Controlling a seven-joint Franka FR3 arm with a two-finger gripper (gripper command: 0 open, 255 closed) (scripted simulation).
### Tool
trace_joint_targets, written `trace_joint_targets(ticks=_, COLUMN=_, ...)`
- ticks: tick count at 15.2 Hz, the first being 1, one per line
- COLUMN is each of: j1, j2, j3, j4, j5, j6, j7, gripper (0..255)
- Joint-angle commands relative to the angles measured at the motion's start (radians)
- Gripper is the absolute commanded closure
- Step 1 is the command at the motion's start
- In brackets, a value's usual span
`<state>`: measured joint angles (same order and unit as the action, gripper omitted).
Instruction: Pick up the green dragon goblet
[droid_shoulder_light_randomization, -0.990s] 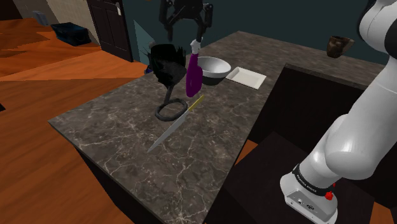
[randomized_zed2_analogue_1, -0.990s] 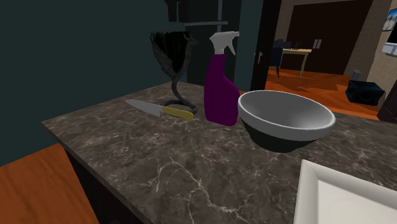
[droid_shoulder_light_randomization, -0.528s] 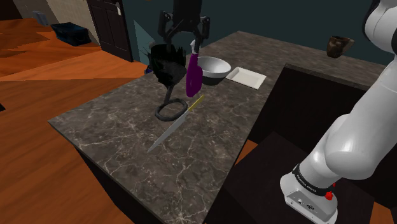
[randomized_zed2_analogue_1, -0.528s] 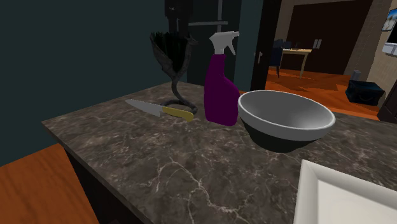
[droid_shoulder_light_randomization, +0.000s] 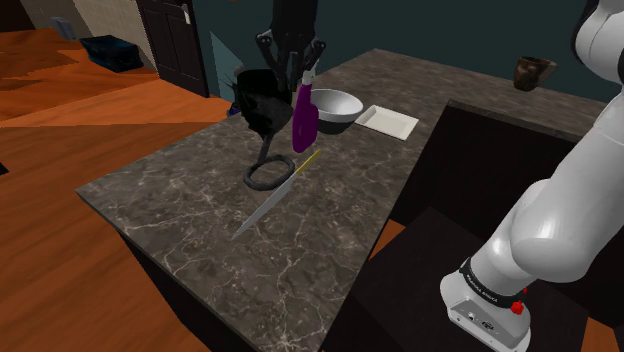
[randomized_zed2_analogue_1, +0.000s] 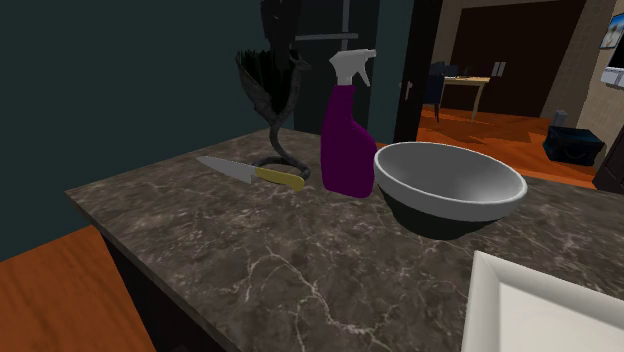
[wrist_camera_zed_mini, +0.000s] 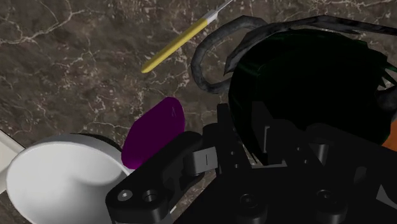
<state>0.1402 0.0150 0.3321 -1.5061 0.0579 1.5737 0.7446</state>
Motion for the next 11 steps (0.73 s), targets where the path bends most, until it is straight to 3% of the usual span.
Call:
trace_joint_targets(ticks=1, j1=0.0, j2=0.0, j3=0.0, j4=0.0, j5=0.0, j6=0.0, j7=0.0, gripper=255)
trace_joint_targets(ticks=11, j1=0.009, j2=0.058, j3=0.007, j4=0.183, j5=-0.02, j6=-0.128, j7=0.02, gripper=255)
